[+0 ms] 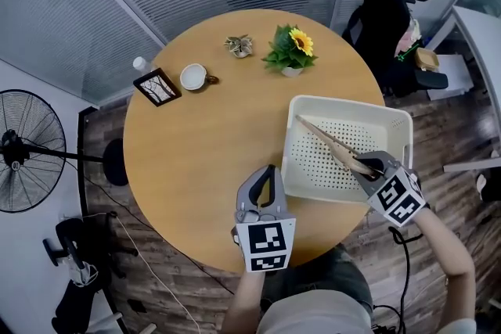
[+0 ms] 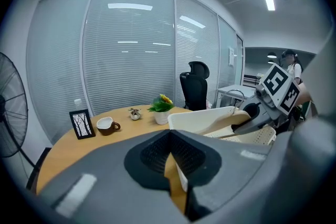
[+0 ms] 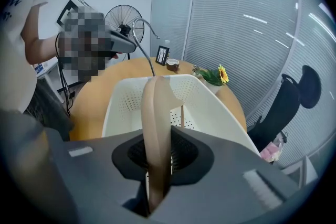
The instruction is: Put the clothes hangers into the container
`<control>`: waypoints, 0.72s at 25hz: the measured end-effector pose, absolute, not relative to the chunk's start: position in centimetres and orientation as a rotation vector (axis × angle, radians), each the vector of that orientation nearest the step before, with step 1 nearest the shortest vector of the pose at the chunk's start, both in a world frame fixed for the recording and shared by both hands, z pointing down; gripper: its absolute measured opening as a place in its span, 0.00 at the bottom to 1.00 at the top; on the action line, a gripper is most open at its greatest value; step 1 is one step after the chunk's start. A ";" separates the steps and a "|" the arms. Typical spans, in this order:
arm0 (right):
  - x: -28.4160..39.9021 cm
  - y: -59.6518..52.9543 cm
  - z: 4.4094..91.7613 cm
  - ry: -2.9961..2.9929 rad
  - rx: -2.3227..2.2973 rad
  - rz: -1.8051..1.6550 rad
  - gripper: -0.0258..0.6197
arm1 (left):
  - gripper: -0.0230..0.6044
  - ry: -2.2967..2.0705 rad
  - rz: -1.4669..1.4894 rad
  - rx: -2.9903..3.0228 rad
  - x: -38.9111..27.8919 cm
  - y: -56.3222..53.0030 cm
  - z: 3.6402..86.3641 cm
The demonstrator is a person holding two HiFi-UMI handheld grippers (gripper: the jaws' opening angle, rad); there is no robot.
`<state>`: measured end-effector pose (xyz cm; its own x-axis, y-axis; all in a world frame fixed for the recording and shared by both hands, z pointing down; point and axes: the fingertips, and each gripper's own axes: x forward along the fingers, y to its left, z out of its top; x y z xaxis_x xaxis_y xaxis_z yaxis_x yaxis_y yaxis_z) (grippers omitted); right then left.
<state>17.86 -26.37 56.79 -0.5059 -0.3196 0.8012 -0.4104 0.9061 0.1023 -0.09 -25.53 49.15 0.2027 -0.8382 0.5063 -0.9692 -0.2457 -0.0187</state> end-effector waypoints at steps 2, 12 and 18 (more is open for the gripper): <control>17.7 -25.9 57.1 -2.129 0.496 0.114 0.15 | 0.04 -1.709 0.611 2.171 -0.4 -25.4 49.2; 16.4 -22.6 59.5 -2.077 0.331 0.086 0.23 | 0.04 -1.748 0.627 2.131 -2.2 -23.9 49.4; 15.8 -21.9 59.9 -2.076 0.312 0.107 0.30 | 0.04 -1.752 0.624 2.121 -2.5 -23.3 49.4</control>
